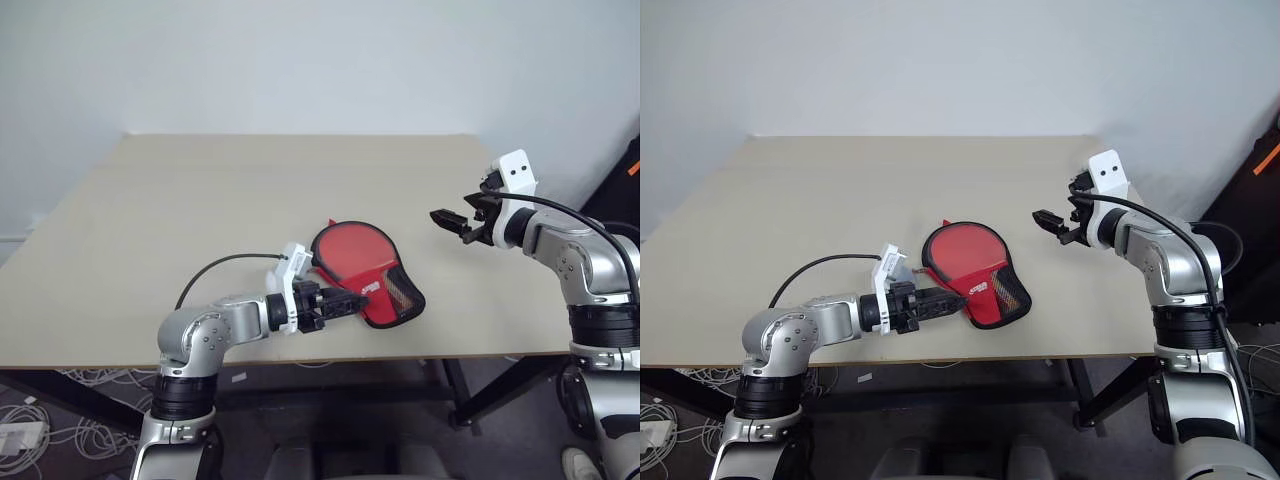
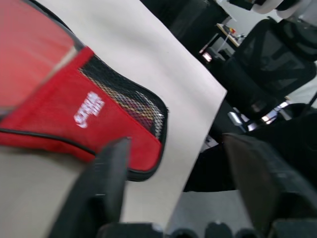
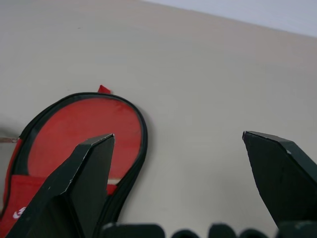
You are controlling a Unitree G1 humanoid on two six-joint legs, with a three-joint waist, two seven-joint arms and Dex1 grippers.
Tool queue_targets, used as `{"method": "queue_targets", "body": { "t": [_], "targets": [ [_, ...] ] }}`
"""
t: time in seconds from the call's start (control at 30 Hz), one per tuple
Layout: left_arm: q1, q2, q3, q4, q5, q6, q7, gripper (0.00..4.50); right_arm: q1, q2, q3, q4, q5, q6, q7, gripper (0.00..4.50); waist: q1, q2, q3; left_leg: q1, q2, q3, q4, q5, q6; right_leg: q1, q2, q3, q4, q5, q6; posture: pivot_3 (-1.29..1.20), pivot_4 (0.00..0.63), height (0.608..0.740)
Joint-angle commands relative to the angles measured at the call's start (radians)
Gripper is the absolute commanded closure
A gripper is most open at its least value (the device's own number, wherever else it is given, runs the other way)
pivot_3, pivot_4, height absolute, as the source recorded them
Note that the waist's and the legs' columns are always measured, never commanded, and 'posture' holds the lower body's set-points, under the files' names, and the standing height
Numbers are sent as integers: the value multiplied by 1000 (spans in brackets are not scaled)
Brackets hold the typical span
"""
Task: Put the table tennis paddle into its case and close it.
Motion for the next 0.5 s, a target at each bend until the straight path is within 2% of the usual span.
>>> {"method": "queue_targets", "body": {
  "t": [0.03,0.5],
  "targets": [
    [11,-8,-10,-31,-19,0,18,45,6,6,-19,-59,8,6,-14,0,0,0,0,0,0,0,0,0,0,0,0,0,0,0,-1,0,0,740],
    [-13,-98,115,124,-90,124,121,45,24,43,-31,-110,18,44,-53,0,0,0,0,0,0,0,0,0,0,0,0,0,0,0,-1,0,0,740]
  ]
}}
